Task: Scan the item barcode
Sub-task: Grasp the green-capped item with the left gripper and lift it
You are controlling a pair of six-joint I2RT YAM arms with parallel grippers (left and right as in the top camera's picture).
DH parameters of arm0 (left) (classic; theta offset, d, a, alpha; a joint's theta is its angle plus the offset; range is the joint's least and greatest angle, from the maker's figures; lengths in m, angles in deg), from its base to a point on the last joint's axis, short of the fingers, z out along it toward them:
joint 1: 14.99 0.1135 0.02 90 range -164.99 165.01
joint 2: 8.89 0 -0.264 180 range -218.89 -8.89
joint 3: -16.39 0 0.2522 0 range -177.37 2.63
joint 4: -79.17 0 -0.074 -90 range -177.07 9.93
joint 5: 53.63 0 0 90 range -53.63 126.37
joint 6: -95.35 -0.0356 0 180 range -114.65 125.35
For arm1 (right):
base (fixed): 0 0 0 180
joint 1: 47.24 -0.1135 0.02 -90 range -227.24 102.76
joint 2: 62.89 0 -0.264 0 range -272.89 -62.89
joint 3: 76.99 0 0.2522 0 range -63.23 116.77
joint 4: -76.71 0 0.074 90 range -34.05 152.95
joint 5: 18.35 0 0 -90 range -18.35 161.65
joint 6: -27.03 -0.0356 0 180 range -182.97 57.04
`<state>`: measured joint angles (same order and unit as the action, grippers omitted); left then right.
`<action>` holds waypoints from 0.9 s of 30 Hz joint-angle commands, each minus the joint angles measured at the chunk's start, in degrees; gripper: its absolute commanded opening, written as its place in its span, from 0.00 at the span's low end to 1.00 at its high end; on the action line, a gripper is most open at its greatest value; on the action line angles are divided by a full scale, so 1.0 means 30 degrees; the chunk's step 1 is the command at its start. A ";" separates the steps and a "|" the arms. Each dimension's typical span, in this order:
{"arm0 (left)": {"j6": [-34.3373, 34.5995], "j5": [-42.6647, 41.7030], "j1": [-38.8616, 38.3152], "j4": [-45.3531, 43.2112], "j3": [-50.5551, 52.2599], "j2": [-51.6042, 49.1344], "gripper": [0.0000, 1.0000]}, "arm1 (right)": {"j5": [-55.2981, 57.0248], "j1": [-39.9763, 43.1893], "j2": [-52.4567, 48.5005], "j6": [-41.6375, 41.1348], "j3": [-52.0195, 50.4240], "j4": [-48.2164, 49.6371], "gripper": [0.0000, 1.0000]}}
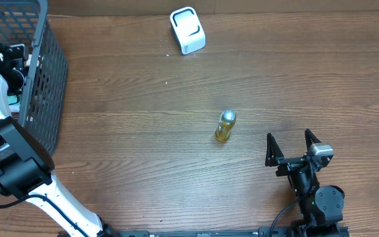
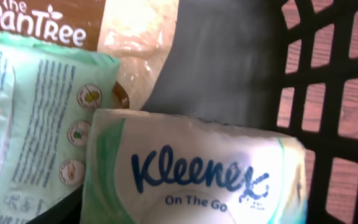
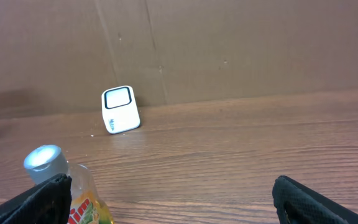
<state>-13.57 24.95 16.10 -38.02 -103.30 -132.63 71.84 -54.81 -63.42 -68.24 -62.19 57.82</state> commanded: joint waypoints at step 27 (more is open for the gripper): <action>0.6951 -0.1217 -0.5799 0.9814 -0.6018 1.0083 0.15 | -0.0109 0.0066 0.0102 0.0138 -0.0197 0.0095 1.00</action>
<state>5.58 22.48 2.66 -9.75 -121.40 -101.95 71.86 -54.81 -63.42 -68.24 -62.17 57.82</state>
